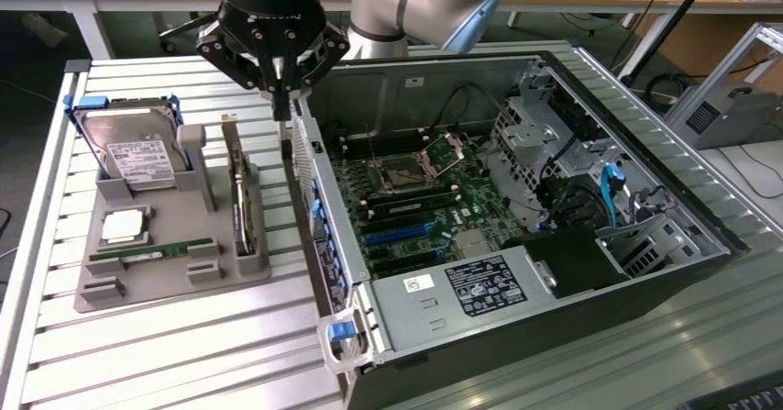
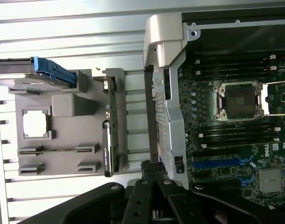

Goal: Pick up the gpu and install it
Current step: 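Reach for the gpu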

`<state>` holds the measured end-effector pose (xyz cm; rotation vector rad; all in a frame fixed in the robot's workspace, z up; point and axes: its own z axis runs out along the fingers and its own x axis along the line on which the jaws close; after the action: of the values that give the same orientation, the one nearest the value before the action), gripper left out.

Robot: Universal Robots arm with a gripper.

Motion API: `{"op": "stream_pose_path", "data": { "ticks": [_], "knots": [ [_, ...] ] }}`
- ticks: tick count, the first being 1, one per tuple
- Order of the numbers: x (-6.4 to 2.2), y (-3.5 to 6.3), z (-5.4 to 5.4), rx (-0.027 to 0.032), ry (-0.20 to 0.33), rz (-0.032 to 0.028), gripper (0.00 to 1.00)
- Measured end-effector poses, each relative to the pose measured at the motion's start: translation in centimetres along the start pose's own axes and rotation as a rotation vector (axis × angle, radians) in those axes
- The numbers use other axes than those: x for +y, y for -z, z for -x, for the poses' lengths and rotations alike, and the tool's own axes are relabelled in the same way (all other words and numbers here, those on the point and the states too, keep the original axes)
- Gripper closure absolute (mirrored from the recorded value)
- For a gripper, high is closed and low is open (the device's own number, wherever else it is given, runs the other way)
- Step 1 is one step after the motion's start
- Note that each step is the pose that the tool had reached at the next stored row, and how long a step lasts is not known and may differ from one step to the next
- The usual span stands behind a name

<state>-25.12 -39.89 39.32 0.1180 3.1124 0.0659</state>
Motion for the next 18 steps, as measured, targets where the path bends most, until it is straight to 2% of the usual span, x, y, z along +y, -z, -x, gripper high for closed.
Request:
{"op": "stream_pose_path", "data": {
  "ticks": [18],
  "knots": [
    [-0.07, 0.03, -0.96, 0.0000, 0.000, 0.0000, 0.89]
  ]
}}
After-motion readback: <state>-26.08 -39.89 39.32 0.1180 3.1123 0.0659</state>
